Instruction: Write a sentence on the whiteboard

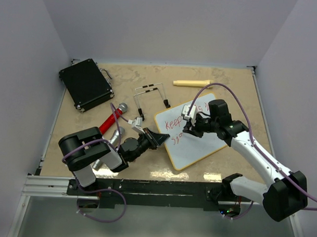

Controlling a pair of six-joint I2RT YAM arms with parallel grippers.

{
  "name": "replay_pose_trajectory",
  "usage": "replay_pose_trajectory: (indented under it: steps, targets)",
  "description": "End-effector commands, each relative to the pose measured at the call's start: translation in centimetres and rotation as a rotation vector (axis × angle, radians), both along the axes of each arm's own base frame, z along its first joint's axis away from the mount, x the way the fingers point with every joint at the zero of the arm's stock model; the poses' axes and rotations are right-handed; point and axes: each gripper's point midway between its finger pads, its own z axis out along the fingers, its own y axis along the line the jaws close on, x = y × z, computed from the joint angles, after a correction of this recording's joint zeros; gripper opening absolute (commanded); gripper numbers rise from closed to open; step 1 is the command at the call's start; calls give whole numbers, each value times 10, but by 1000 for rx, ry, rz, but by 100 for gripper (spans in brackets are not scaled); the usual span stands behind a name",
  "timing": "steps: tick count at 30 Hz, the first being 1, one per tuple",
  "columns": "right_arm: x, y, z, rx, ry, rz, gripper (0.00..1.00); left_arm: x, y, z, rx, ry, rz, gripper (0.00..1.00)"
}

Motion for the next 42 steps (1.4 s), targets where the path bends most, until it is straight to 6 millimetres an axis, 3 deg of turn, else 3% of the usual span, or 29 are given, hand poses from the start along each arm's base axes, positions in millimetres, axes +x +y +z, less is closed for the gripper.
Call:
replay_pose_trajectory:
  steps: [1,20,26,32,36,42]
  targets:
    - [15,2,15,7,-57,-22,0,-1,1,61,-130,-249,-10,0]
    - [-31,-3,-12,-92,51,202,0,15,-2,67,-113,-268,4,0]
    - [-37,8,-17,-94,68,242,0,19,-6,68,-105,-275,-1,0]
    - [-14,21,8,-33,-7,166,0,20,-6,66,-98,-269,-4,0]
    - [13,7,25,-28,-79,15,0,19,-3,63,-90,-264,-1,0]
    - [1,-6,46,55,-90,50,0,15,1,61,-89,-262,-3,0]
